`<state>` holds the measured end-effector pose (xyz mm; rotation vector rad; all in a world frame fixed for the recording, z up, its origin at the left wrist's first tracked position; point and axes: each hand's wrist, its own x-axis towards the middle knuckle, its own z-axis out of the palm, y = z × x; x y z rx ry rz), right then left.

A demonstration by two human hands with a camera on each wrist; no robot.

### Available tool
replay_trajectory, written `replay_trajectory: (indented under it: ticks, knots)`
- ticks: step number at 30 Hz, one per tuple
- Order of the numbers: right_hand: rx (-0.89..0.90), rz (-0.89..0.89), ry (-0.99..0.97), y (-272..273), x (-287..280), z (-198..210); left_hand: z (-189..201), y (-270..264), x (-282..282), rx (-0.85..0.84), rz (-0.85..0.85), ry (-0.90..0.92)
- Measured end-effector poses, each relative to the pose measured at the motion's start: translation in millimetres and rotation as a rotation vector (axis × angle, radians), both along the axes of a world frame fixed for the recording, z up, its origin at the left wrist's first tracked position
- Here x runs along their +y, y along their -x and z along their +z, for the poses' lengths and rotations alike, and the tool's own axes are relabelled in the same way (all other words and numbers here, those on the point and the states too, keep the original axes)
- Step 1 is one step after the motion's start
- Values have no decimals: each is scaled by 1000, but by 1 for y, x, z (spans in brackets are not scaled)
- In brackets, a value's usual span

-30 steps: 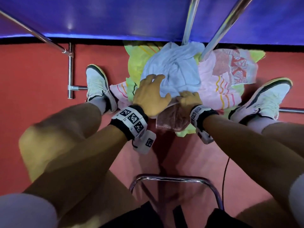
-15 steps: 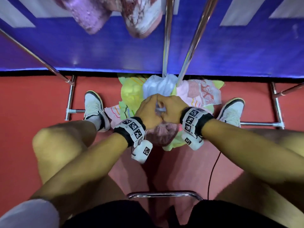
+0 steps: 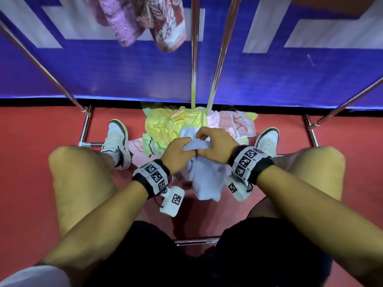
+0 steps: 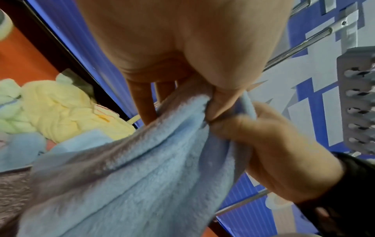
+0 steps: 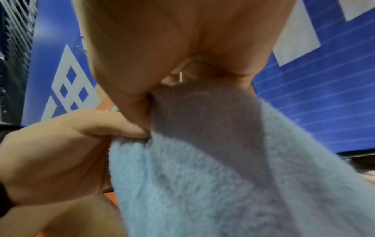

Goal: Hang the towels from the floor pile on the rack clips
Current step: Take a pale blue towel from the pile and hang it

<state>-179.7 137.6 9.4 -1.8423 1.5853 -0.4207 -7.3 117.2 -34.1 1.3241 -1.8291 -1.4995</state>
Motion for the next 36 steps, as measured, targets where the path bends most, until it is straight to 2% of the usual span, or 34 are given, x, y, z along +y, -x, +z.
replay_trajectory:
  ticks: [4,6,9,12,15,17,20,24,27,29,31,34,36]
  knots:
    - [276,41,-175,-4,21,-25,-4,-15,10,99,219,31]
    - [311,-6,-260,-1,35,-37,-8,-20,9,116,372,28]
    - [244,-105,-309,0,45,-44,-16,-28,8,100,515,34]
    - [78,-147,-236,-7,45,-39,-25,-34,12,6,580,-21]
    - [-141,-152,-153,-19,45,-35,-36,-36,19,-49,549,-113]
    - [-199,-198,-100,-26,44,-35,-37,-32,27,-85,503,-95]
    - [-272,-334,-58,-32,41,-40,-39,-21,39,-71,349,-66]
    - [-508,-547,42,-27,40,-35,-31,-8,59,-13,119,-61]
    - [-550,-564,64,-14,44,-35,-29,1,68,24,-20,-75]
    - [-535,-566,62,-9,45,-40,-35,3,67,-88,-80,46]
    - [-547,-600,46,-7,45,-43,-37,6,65,-145,-63,108]
    - [-611,-643,61,-9,44,-43,-33,9,63,-55,42,60]
    - [-576,-570,48,-11,44,-44,-32,8,59,-41,116,32]
